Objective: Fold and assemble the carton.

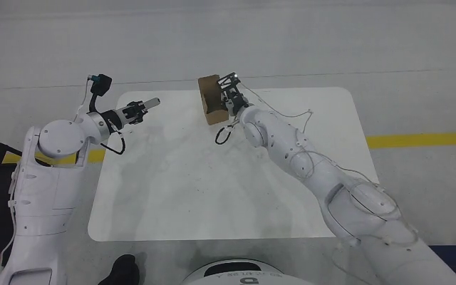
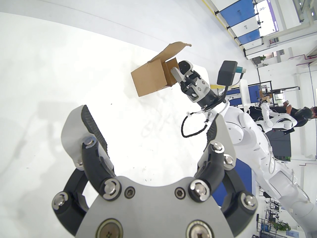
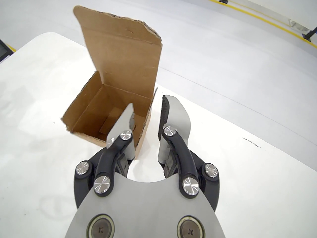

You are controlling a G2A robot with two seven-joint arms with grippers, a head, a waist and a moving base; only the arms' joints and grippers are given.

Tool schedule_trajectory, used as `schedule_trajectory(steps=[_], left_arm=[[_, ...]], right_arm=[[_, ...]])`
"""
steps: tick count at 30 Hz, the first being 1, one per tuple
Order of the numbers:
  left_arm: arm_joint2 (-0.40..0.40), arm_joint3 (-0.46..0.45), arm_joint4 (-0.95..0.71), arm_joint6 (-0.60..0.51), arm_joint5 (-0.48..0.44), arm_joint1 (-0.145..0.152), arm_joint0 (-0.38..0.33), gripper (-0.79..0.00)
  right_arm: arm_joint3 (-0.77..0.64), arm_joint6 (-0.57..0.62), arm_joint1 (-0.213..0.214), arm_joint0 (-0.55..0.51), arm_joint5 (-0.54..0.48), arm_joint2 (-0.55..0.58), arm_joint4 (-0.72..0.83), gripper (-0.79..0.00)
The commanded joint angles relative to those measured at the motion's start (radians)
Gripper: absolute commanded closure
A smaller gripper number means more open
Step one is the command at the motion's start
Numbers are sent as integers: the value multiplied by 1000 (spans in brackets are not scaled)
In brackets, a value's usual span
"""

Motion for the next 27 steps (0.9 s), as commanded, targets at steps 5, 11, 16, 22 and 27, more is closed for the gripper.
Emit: schedule_trajectory(steps=[5,11,16,22,27], left_arm=[[0,0,0,0,0,0,0,-785],[0,0,0,0,0,0,0,-785],[0,0,0,0,0,0,0,-785],[0,0,0,0,0,0,0,-785],[0,0,0,0,0,0,0,-785]], right_arm=[[-69,-24,20,-44,-48,57,4,0],[-372,-16,114,-224,16,187,-114,0],[-833,135,241,-559,38,455,-258,0],[-1249,282,316,-950,36,742,-321,0],[-1302,257,316,-1061,62,796,-207,0]])
